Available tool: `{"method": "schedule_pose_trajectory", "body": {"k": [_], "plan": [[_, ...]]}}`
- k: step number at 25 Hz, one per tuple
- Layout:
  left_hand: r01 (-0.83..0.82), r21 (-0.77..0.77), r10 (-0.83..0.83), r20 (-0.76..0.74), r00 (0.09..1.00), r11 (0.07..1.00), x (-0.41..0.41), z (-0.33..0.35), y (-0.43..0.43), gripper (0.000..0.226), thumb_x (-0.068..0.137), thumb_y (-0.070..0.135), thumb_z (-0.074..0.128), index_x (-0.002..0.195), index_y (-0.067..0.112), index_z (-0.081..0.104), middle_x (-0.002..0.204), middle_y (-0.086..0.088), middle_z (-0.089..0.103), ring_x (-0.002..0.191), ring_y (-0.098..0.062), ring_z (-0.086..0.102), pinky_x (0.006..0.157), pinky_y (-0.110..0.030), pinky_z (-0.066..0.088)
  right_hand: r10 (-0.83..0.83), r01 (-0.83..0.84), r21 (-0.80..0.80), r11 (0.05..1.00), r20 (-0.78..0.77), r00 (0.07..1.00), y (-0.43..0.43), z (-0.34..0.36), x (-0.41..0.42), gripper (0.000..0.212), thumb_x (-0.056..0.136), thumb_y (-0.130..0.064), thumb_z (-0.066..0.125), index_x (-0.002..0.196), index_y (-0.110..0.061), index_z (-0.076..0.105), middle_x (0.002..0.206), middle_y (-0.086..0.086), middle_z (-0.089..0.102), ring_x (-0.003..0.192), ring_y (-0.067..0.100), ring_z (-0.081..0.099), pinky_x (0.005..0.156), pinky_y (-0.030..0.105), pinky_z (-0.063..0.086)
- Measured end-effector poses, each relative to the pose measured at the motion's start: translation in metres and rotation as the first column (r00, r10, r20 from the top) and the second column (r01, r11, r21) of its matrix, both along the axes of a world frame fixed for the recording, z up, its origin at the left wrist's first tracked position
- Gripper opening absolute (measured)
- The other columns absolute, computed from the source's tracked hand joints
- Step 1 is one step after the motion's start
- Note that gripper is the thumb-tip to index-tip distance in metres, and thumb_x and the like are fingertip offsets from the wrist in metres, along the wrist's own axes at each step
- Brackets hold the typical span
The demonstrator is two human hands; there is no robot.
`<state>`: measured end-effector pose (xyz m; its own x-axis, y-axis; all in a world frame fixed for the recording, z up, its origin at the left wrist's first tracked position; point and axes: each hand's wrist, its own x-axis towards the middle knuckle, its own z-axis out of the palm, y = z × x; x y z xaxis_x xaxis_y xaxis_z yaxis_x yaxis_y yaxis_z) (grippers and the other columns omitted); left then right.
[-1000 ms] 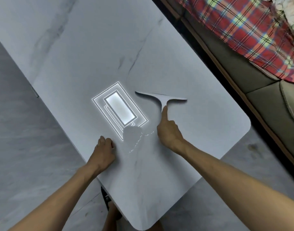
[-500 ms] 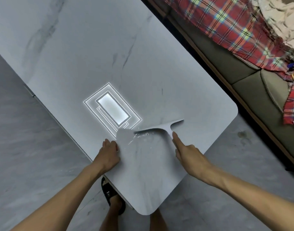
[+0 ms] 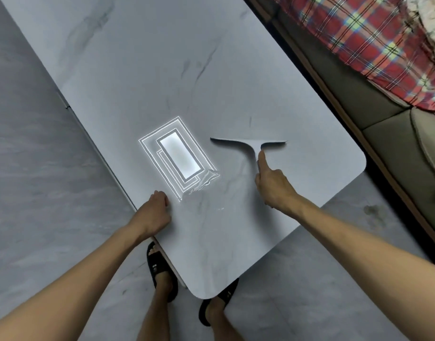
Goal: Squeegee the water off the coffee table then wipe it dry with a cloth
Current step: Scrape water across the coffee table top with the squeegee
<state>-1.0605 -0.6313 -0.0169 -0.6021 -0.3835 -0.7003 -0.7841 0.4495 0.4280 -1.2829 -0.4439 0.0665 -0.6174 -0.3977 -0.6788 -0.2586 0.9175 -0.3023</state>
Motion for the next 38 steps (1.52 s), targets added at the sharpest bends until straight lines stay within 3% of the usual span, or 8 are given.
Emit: {"method": "schedule_pose_trajectory", "body": {"k": [5,9,12,17,22,28,33,38], "plan": [[-0.107,0.01,0.107,-0.005,0.994,0.994,0.03,0.0,0.016,0.018,0.079,0.004,0.049,0.091,0.016,0.042,0.083,0.0,0.045,0.068,-0.013,0.041,0.053,-0.025,0.027,0.145,-0.147,0.048,0.988,0.048,0.988,0.038,0.005,0.04,0.075,0.095,-0.006,0.033,0.153,-0.03,-0.01,0.087,0.014,0.052,0.07,0.028,0.048,0.063,0.033,0.038],[-0.177,0.024,0.177,0.02,0.984,0.984,0.046,0.0,0.022,0.022,0.077,0.005,0.05,0.09,0.02,0.043,0.077,-0.001,0.049,0.062,-0.014,0.046,0.05,-0.029,0.029,0.167,-0.169,0.029,0.985,0.082,0.983,0.063,0.023,0.055,0.066,0.097,-0.015,0.031,0.151,-0.035,-0.001,0.08,0.008,0.054,0.067,0.026,0.052,0.057,0.032,0.04],[-0.241,-0.012,0.24,-0.044,0.97,0.97,0.052,-0.001,0.019,0.023,0.076,0.005,0.051,0.091,0.021,0.043,0.075,0.001,0.049,0.06,-0.014,0.047,0.048,-0.028,0.03,0.182,-0.183,-0.057,0.981,-0.014,0.983,0.041,0.026,0.039,0.059,0.098,-0.019,0.032,0.149,-0.034,0.006,0.072,0.007,0.052,0.057,0.024,0.048,0.052,0.03,0.04],[-0.229,0.023,0.23,-0.084,0.97,0.973,0.065,-0.005,0.015,0.024,0.077,0.005,0.057,0.09,0.02,0.042,0.079,0.005,0.045,0.062,-0.011,0.045,0.05,-0.027,0.03,0.163,-0.164,-0.093,0.982,-0.019,0.986,-0.033,0.006,0.034,0.061,0.097,-0.013,0.032,0.151,-0.029,0.007,0.09,0.018,0.056,0.068,0.032,0.049,0.074,0.046,0.055],[-0.186,0.074,0.188,-0.02,0.982,0.98,0.074,-0.01,0.017,0.024,0.079,0.006,0.058,0.09,0.019,0.042,0.08,0.007,0.042,0.063,-0.009,0.045,0.05,-0.025,0.029,0.298,-0.298,-0.003,0.954,-0.036,0.954,-0.01,0.001,0.073,0.066,0.099,-0.014,0.031,0.153,-0.03,-0.003,0.084,0.015,0.052,0.07,0.031,0.049,0.065,0.034,0.039],[-0.223,0.118,0.229,-0.046,0.972,0.968,0.073,-0.003,0.029,0.025,0.077,0.004,0.056,0.092,0.018,0.041,0.089,0.001,0.044,0.062,-0.016,0.045,0.05,-0.027,0.032,0.448,-0.445,0.146,0.884,0.015,0.894,0.072,0.015,0.092,0.075,0.097,-0.011,0.034,0.152,-0.033,-0.012,0.072,0.006,0.049,0.067,0.029,0.051,0.062,0.036,0.042],[-0.41,0.298,0.42,0.03,0.907,0.862,0.067,-0.001,0.036,0.031,0.082,0.006,0.051,0.109,0.017,0.04,0.085,-0.004,0.049,0.064,-0.016,0.044,0.054,-0.028,0.034,0.382,-0.381,0.032,0.924,-0.006,0.924,0.078,0.029,0.085,0.07,0.097,-0.019,0.034,0.149,-0.044,-0.008,0.068,0.005,0.052,0.063,0.028,0.052,0.059,0.036,0.044],[-0.553,0.33,0.592,-0.022,0.806,0.765,0.076,-0.004,0.033,0.032,0.077,0.007,0.053,0.103,0.022,0.043,0.092,-0.002,0.052,0.077,-0.015,0.049,0.06,-0.027,0.038,0.419,-0.425,-0.08,0.902,-0.089,0.904,-0.007,0.005,0.092,0.067,0.099,-0.017,0.035,0.152,-0.033,-0.002,0.078,0.008,0.055,0.064,0.031,0.051,0.064,0.041,0.048]]}}
